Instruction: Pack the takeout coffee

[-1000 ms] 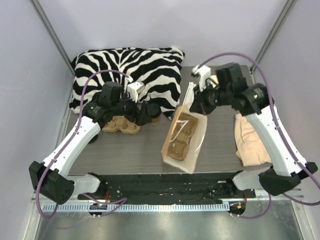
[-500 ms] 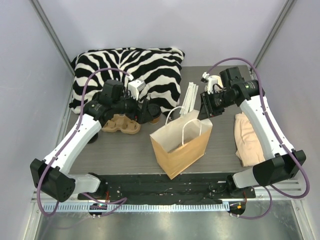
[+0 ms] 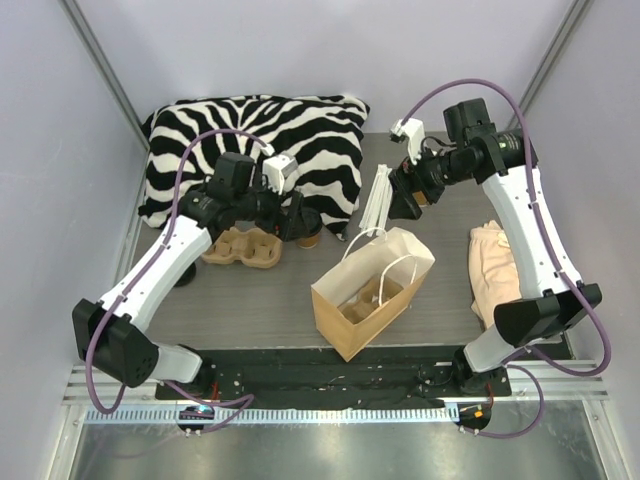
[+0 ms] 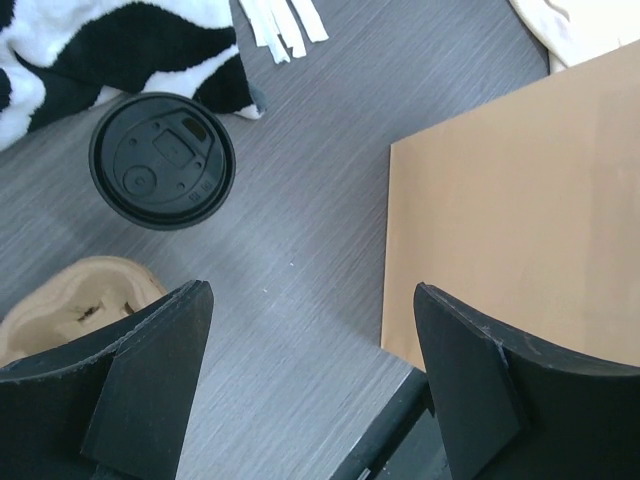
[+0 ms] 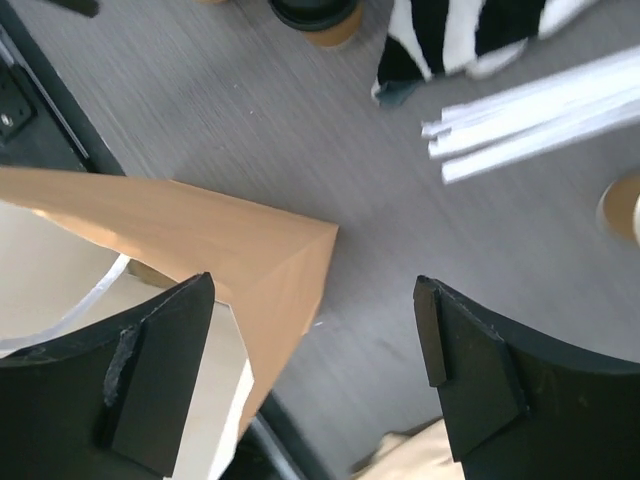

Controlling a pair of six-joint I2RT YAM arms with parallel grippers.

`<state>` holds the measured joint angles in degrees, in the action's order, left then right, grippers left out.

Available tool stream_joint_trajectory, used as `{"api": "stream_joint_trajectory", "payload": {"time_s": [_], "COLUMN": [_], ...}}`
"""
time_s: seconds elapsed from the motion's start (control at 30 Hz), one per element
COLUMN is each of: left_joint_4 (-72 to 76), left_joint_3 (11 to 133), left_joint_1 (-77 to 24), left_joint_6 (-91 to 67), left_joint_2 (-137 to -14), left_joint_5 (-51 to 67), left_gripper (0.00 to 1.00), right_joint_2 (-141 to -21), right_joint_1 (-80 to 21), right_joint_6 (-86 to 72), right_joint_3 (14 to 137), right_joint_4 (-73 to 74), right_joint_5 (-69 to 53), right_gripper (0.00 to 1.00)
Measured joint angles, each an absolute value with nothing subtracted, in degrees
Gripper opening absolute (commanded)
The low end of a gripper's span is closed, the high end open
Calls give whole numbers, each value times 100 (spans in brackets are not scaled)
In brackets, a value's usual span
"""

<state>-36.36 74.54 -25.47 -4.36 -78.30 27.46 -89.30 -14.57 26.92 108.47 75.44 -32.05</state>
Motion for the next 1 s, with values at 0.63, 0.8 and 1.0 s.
{"api": "stream_joint_trajectory", "payload": {"time_s": [0.63, 0.8, 1.0], "left_joint_4": [-3813, -3830, -4018], "left_joint_3": [7784, 7791, 8152], "left_joint_1": [-2423, -2416, -2080], "left_joint_6": [-250, -403, -858], "left_joint_2": [-8049, -8169, -8908], "left_joint_5": [2711, 2554, 2202], "left_gripper": [87, 85, 82], "right_joint_2": [-8562, -8576, -8619], "right_joint_1": [-2283, -2467, -2493], "right_joint_6": [6831, 6897, 6928], "right_joint_3": [10200, 10062, 10025], "right_joint_4": [7789, 7804, 7800], "right_joint_5": [-3977, -4093, -4121], "right_gripper": [93, 69, 27]}}
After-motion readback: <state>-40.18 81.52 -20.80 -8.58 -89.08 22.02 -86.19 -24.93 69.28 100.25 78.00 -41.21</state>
